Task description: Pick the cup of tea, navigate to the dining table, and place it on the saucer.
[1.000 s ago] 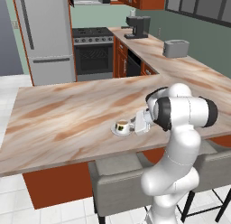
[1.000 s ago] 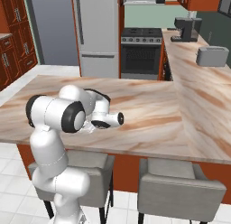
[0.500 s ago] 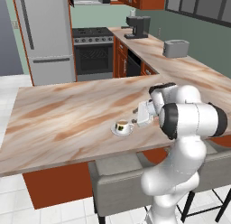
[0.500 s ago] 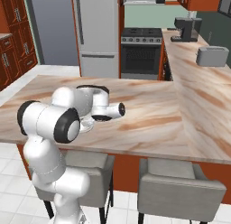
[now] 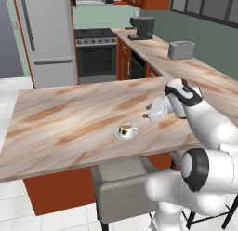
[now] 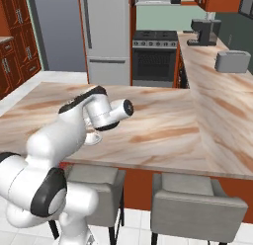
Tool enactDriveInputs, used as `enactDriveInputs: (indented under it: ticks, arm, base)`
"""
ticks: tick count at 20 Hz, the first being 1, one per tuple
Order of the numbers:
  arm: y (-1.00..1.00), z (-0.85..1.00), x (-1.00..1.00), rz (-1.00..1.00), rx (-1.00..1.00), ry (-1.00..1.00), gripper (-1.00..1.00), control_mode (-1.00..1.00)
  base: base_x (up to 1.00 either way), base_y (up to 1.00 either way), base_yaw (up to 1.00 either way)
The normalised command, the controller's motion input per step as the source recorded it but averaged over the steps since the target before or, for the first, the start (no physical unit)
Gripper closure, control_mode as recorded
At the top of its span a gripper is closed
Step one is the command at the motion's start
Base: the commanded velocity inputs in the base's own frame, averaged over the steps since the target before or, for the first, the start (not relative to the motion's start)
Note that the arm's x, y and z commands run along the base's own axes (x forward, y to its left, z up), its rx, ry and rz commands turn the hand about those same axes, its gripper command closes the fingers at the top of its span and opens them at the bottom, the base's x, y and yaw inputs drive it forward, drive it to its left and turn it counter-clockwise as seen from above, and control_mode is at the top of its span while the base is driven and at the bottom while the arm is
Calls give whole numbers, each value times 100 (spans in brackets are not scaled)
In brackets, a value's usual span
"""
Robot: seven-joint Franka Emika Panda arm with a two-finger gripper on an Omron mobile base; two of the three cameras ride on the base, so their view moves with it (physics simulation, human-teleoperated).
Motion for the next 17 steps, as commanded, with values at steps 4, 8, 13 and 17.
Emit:
enactDriveInputs:
  ticks: [4, 8, 13, 17]
  arm:
    - [0, 13, -100, -24, 0, 24, -100, -100]
    - [-1, 12, -100, -36, 0, 19, -100, -100]
    - [-4, 47, -95, -42, -1, 16, -100, -100]
    - [-3, 40, -63, -36, -8, 24, -100, -100]
  base:
    - [0, 0, 0]
    - [0, 0, 0]
    - [0, 0, 0]
    - [0, 0, 0]
